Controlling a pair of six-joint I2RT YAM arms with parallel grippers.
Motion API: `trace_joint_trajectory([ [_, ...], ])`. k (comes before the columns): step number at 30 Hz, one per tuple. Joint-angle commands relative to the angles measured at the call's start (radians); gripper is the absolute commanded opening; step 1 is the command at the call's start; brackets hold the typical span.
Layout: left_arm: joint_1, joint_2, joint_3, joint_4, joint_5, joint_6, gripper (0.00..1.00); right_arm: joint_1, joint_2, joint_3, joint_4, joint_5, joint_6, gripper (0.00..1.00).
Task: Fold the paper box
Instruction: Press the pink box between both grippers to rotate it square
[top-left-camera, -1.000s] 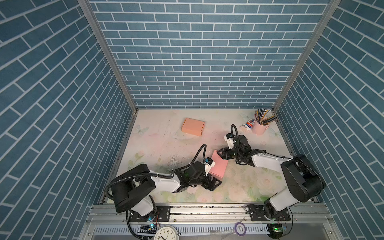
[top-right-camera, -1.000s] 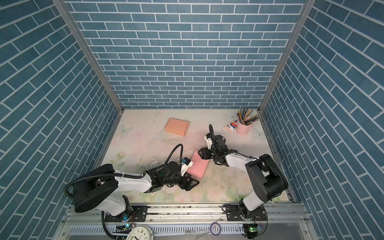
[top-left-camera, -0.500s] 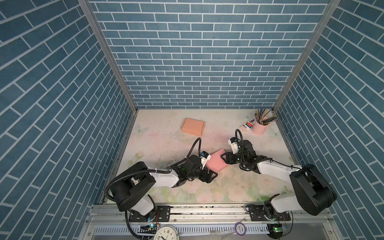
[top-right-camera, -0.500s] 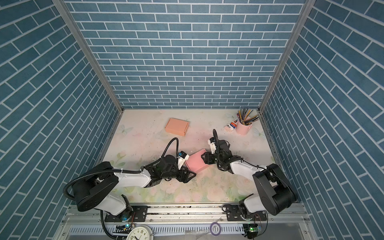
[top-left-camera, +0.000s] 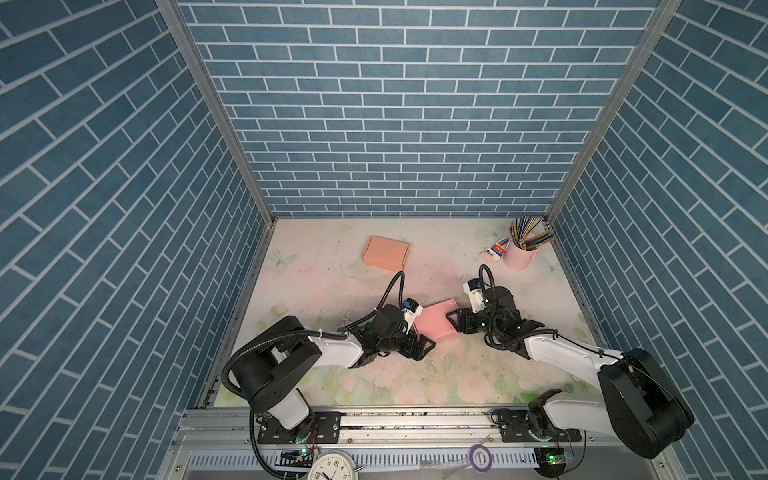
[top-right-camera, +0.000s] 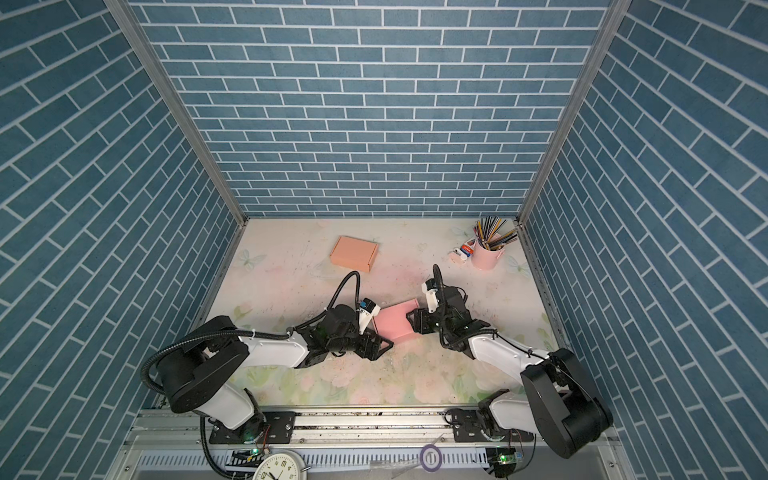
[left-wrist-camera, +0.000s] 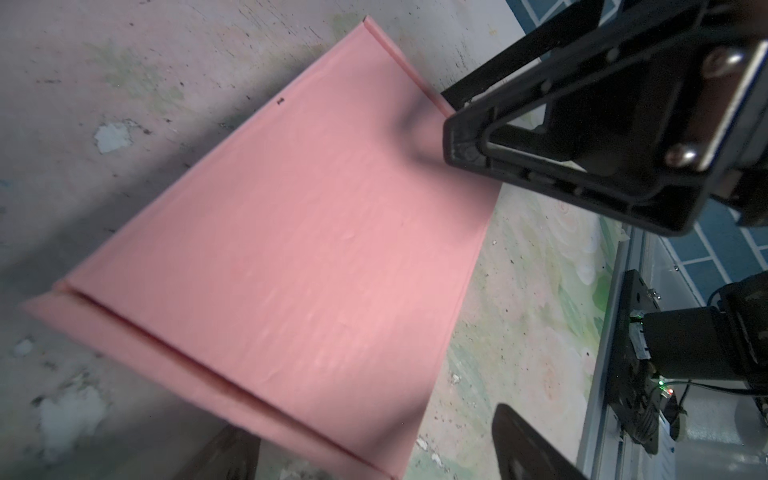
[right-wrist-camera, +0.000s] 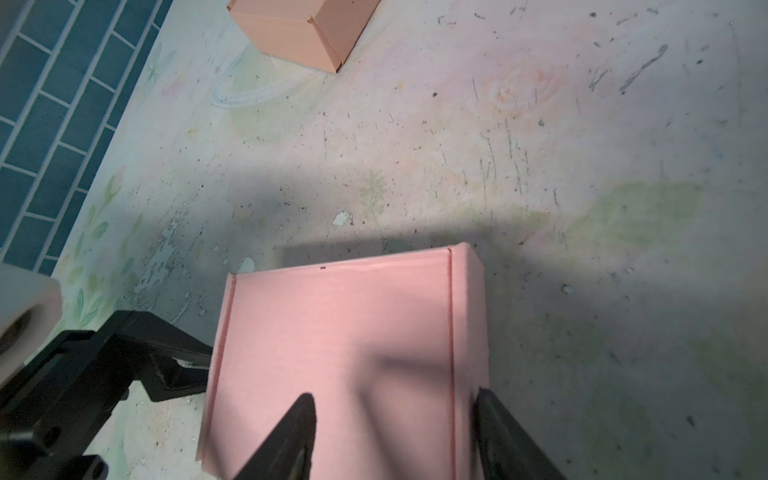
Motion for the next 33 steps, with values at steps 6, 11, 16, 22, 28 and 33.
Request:
trace_joint_trajectory([
  [6,0.005,0.026,0.065,0.032,0.015,0.028,0.88,0.005,-0.045,-0.005,-0.058,-0.001,0.025,0.63],
  [11,0.018,0.019,0.050,0.026,0.013,0.029,0.88,0.005,-0.067,-0.007,-0.097,0.043,0.028,0.64],
  [16,0.026,0.000,0.023,0.031,0.017,0.026,0.88,0.004,-0.095,-0.001,-0.153,0.084,0.029,0.72],
  [22,0.031,-0.040,-0.006,0.028,0.021,0.015,0.88,0.005,-0.153,-0.007,-0.202,0.117,0.033,0.75],
  [28,0.042,-0.120,-0.060,-0.025,0.042,-0.001,0.88,0.086,-0.210,0.044,-0.353,0.236,0.029,0.49],
  [33,0.051,-0.237,-0.113,-0.104,0.030,0.000,0.88,0.207,-0.232,0.061,-0.430,0.333,0.073,0.48],
])
